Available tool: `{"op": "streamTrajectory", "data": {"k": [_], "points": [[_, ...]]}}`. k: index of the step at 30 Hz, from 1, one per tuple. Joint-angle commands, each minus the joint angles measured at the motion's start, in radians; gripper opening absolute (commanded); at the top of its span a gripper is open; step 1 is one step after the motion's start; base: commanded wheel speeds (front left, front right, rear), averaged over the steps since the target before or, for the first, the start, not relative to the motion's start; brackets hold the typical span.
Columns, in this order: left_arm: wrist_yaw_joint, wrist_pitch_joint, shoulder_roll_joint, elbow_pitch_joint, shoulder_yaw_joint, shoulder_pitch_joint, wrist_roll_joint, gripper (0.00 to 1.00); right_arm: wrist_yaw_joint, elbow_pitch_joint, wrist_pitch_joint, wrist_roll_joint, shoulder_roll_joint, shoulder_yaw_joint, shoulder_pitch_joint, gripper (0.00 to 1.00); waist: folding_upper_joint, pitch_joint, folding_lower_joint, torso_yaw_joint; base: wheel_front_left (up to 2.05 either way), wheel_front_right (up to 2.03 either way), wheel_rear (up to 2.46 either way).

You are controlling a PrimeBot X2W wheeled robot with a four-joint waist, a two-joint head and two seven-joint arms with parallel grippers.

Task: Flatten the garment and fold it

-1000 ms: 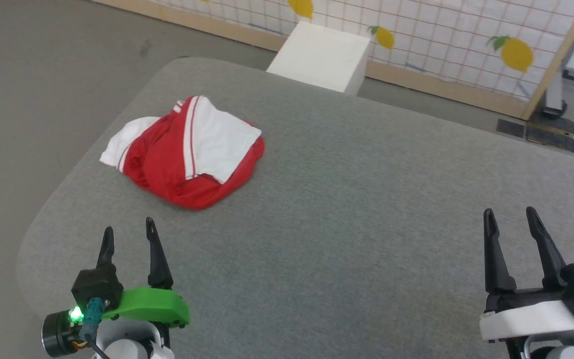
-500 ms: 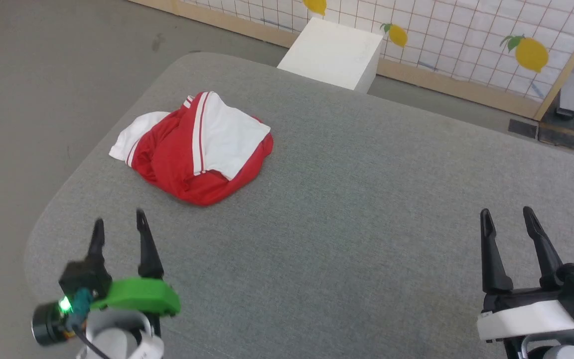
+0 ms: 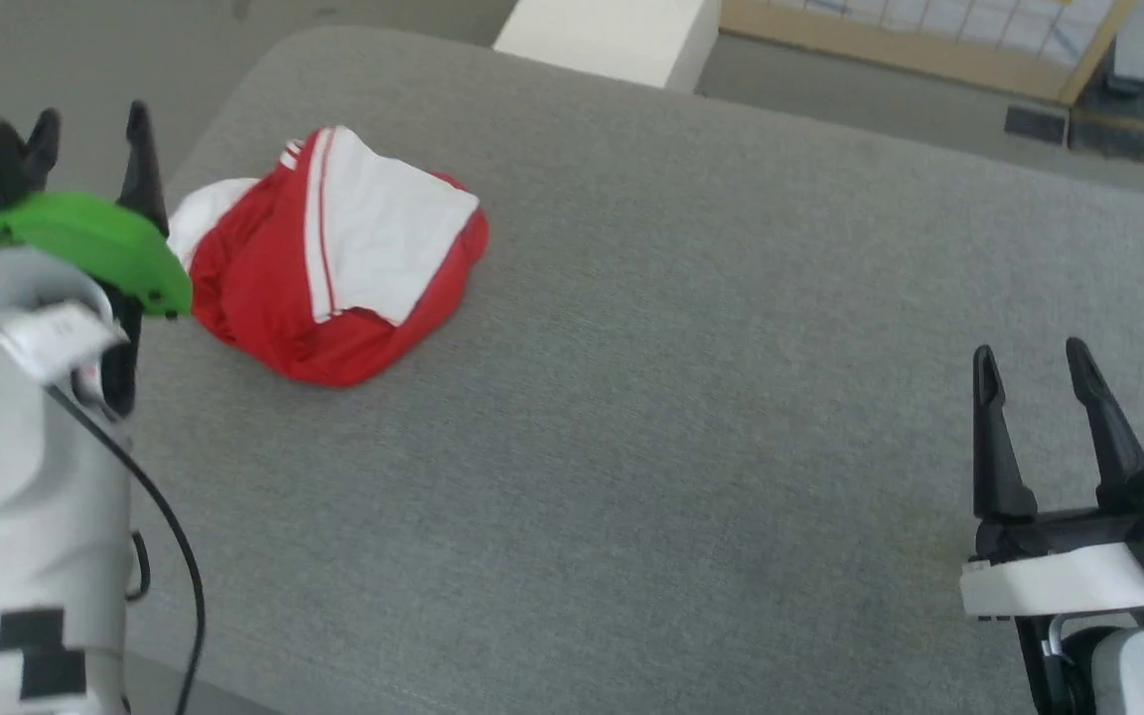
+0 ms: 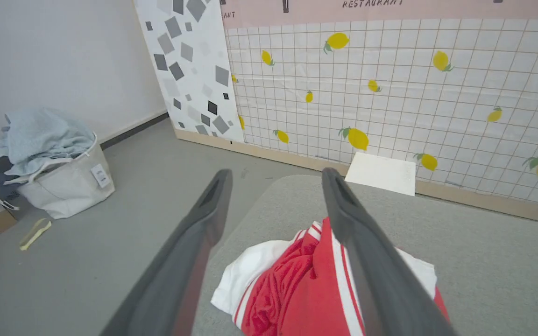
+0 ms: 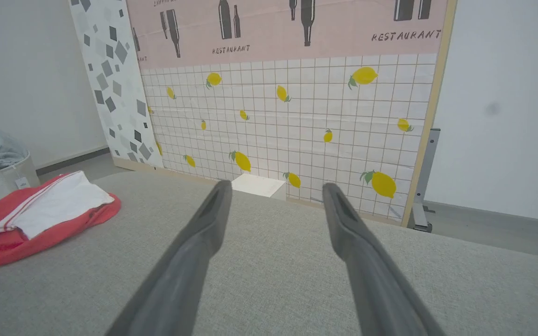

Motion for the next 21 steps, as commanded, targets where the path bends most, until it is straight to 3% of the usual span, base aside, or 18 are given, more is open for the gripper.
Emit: {"op": "streamTrajectory", "data": {"k": [1,6,13,17,21], "points": [[-0.02,0.057,0.011,0.038,-0.002,-0.05,-0.044,1.0,-0.002,-0.01,-0.006,-0.014,0.0,0.0,-0.024,1.0,0.0,0.083,0.0,-0.054,0.0,0.0,0.0],[-0.047,0.309,0.063,0.136,-0.047,-0.173,-0.159,1.0,-0.002,-0.025,-0.006,-0.029,0.0,0.0,-0.069,1.0,0.0,0.159,0.0,-0.096,0.0,0.0,0.0],[-0.048,0.686,0.182,0.104,-0.228,-0.217,-0.385,1.0,-0.002,-0.041,-0.006,-0.038,0.0,0.008,-0.122,1.0,0.0,0.248,0.0,-0.154,0.0,0.0,0.0],[-0.048,0.831,0.245,0.088,-0.292,-0.216,-0.459,1.0,-0.002,-0.045,-0.006,-0.044,0.0,0.011,-0.143,1.0,0.0,0.289,0.0,-0.173,0.0,0.0,0.0],[-0.048,0.901,0.276,0.091,-0.347,-0.214,-0.474,1.0,-0.002,-0.051,-0.006,-0.052,0.0,0.017,-0.165,1.0,0.0,0.323,0.0,-0.188,0.0,0.0,0.0]]}}
